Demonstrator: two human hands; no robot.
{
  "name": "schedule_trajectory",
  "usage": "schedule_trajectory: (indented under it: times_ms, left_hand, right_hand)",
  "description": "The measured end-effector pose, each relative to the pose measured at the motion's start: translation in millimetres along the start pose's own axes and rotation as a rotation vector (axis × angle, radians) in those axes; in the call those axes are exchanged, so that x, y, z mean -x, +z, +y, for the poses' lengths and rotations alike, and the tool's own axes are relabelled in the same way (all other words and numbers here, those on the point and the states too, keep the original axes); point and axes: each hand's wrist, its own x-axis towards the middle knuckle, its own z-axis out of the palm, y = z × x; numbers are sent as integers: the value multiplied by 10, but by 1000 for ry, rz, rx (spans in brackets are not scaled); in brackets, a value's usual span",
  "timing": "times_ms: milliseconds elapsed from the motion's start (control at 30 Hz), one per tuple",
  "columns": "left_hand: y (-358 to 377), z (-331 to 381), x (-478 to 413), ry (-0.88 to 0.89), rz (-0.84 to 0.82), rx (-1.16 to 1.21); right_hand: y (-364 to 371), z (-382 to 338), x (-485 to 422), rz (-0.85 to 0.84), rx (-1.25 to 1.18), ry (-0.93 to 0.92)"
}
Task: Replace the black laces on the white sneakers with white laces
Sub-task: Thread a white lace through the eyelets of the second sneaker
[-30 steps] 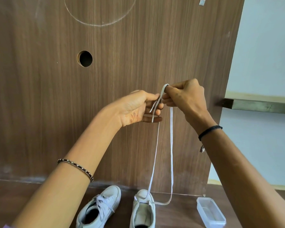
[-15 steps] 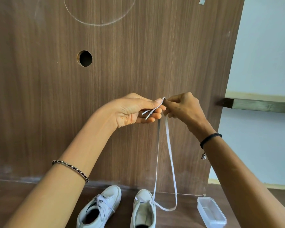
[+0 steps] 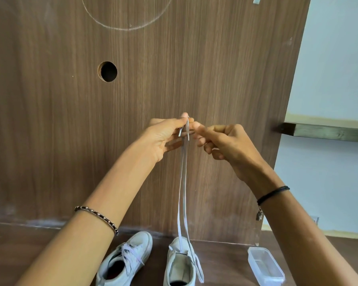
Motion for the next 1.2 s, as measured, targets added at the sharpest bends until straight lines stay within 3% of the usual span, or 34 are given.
schedule_trajectory:
  times_ms: [100,533,933,1067,1200]
  left_hand:
    - [31,-16,15,2,-49,17]
    - [122,-45,87,-38,-117,86]
    - [155,-142,64,30,-17,30]
    - [132,-198,26,130,119,-225]
    - [49,-259,-37,403,169,-408]
  right_hand:
    - [28,6,25,-88,5,22]
    - [95,11,-1,-138,-284,129]
    - [23,-85,79,-90,-160,189]
    - [-12,-198,86,-90,-224,262]
    - [-50,-286,49,-74,-327,330]
